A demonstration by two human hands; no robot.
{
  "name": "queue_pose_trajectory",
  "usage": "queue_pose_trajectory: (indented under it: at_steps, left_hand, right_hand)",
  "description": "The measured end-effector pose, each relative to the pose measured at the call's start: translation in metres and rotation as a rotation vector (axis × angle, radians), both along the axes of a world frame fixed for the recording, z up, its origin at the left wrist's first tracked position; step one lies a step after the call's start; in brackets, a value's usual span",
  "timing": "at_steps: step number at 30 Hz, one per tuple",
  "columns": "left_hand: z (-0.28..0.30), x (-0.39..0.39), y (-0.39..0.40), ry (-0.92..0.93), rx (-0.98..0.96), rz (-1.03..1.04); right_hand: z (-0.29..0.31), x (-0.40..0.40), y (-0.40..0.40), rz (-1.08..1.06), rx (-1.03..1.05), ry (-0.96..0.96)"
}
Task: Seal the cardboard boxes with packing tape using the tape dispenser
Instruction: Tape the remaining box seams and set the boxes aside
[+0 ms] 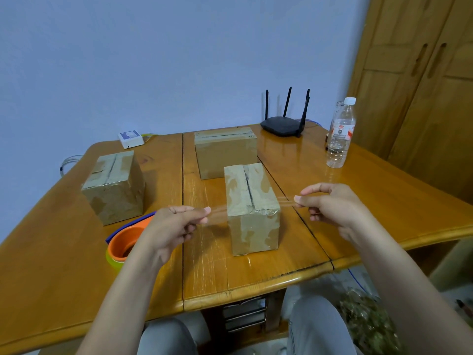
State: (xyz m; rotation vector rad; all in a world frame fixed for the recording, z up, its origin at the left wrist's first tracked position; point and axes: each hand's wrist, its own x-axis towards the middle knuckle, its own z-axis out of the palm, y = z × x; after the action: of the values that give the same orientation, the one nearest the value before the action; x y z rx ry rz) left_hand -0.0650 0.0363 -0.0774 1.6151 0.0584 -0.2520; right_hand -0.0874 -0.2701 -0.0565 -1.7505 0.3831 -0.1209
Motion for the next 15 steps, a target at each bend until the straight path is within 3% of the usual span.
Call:
queue_pose_trajectory:
  at_steps: [7,12,15]
  left_hand:
    - [-0.0052,-0.001,-0.0006,0.037,-0.022,-0.029]
    - [-0.0006,-0.0031,-0.0042,-0.039,0.078,-0.004]
    - [-0.0014,-0.0038,-0.0042,-0.109,0.213,0.031]
  right_hand:
    - [-0.0103,0.0019,-0.0034,0.037,0.092,0.06]
    - [-0.0088,0.0027,-0.0021,0.066,-0.102,0.026]
    - [-0.013,0.0069,0.0002,0.052,-0.327,0.036]
